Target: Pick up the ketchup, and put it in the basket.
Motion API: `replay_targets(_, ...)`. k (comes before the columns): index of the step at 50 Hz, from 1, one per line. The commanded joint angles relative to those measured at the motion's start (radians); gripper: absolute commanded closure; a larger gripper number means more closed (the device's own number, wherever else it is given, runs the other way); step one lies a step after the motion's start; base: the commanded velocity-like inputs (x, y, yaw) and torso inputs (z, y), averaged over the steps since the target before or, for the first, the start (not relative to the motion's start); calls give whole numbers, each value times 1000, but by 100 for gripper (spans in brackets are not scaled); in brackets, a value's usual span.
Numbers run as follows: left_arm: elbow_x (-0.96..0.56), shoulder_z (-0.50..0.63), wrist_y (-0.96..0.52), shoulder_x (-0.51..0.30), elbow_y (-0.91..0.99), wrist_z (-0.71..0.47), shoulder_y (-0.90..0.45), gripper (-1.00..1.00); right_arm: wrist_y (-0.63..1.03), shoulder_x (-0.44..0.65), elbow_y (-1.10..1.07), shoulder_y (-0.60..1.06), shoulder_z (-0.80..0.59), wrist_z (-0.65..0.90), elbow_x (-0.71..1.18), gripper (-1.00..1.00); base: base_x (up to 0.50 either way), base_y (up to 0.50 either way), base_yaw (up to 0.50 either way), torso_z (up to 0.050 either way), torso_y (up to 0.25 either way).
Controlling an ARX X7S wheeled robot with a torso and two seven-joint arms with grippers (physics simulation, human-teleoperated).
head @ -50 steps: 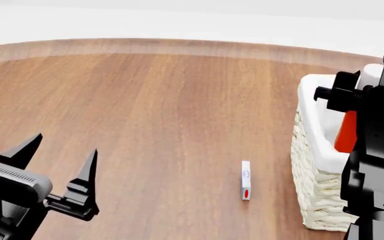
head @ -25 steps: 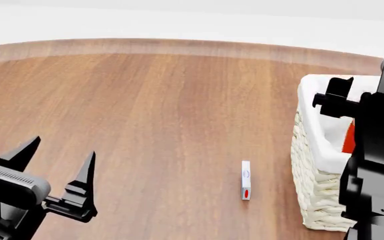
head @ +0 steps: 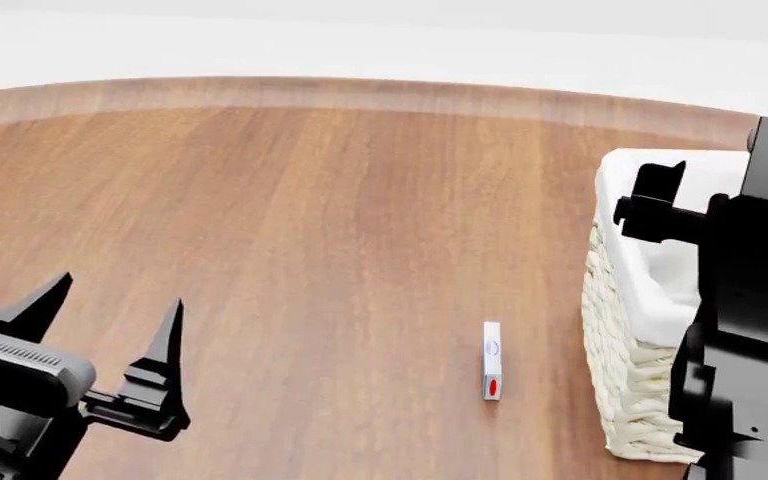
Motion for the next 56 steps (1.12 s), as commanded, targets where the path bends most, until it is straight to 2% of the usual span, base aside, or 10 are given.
replay_targets(1, 8, -18, 1, 3, 12, -44, -1, -100, -71, -17, 0, -19, -6, -26, 1, -100, 0, 0, 0, 0, 0)
replay_targets(9, 16, -32, -10, 11, 43, -97, -4, -100, -170, -25, -48, -71, 14, 14, 15, -100, 0, 0, 0, 0, 0)
replay_targets(13, 27, -45, -2, 21, 50, -132, -3, -100, 35, -54, -486, -262, 35, 29, 39, -100, 0, 0, 0, 0, 0)
replay_targets(18, 48, -53, 15, 32, 69, -170, 4, -100, 118, -86, -792, -414, 31, 38, 43, -100, 0, 0, 0, 0, 0)
replay_targets(35, 165, -49, 101, 31, 193, -268, 85, -100, 244, -151, -1446, -732, -18, 52, 57, -100, 0, 0, 0, 0, 0)
replay_targets(51, 152, -56, 146, 30, 208, -268, 128, -100, 291, -167, -1961, -1011, -87, 83, 43, -100, 0, 0, 0, 0, 0)
replay_targets(56, 143, -68, 151, 23, 230, -280, 149, -100, 278, -162, -2050, -1074, -126, 100, 8, -100, 0, 0, 0, 0, 0)
